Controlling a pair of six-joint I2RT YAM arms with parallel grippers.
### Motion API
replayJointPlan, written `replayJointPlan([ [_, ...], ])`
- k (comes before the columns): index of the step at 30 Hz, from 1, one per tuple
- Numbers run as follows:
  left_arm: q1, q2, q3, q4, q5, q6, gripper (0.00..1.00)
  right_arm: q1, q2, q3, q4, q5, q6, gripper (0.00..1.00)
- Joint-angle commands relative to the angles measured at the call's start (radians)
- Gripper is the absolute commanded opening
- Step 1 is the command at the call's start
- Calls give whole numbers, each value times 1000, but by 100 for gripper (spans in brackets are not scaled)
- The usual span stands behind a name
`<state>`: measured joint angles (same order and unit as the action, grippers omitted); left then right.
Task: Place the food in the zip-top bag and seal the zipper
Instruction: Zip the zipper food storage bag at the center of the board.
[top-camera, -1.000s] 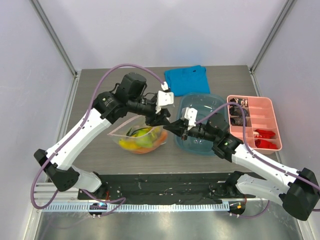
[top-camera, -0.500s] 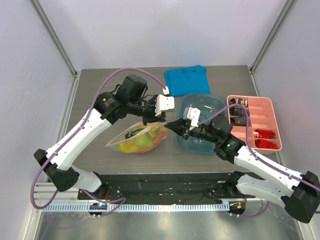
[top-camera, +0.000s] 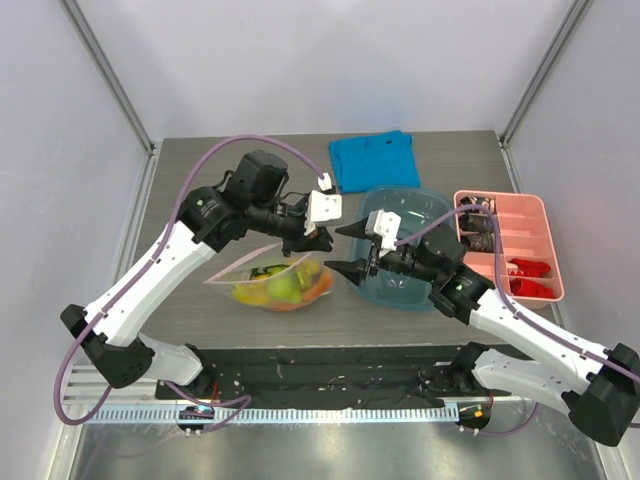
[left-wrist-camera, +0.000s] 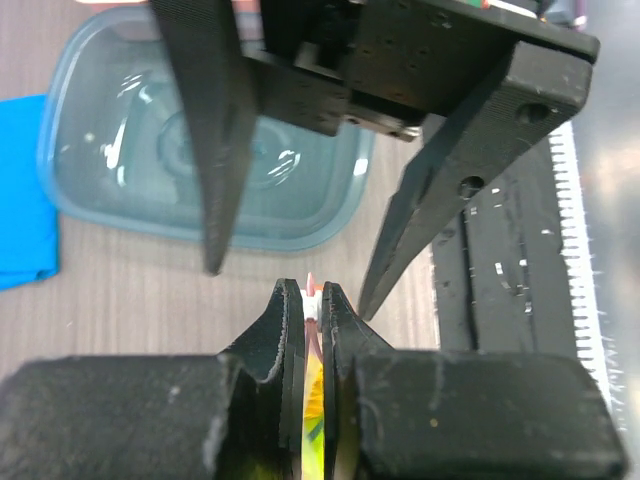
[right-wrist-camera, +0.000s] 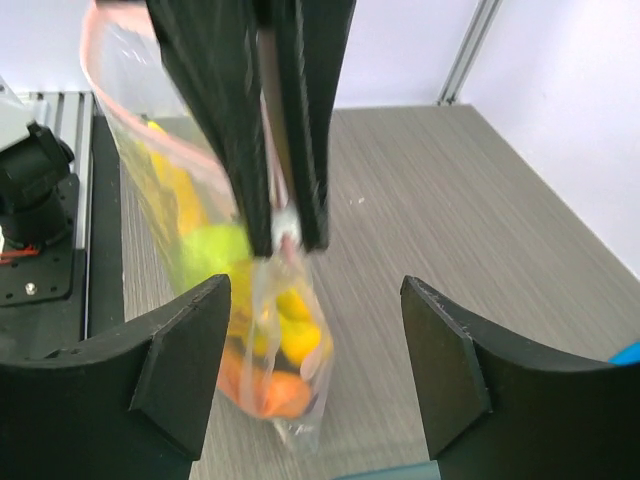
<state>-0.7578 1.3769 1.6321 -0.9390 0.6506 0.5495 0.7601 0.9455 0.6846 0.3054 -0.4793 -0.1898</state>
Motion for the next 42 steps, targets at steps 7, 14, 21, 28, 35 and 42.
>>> replayJointPlan([
  [7,3,-13,37,28,104,-52,0,4,38,89,58,-104,35,45],
  [14,3,-25,29,26,113,-63,0,5,39,67,31,-107,0,29],
  [21,26,-42,18,-21,89,-51,0,5,26,63,27,-62,-19,1],
  [28,74,-78,-32,-126,32,-6,0,4,-16,36,41,1,-16,1],
  [35,113,-133,-58,-175,-22,4,0,5,-40,16,37,45,-14,1],
  [42,179,-206,-98,-227,-120,20,0,4,-57,0,15,168,-16,1],
])
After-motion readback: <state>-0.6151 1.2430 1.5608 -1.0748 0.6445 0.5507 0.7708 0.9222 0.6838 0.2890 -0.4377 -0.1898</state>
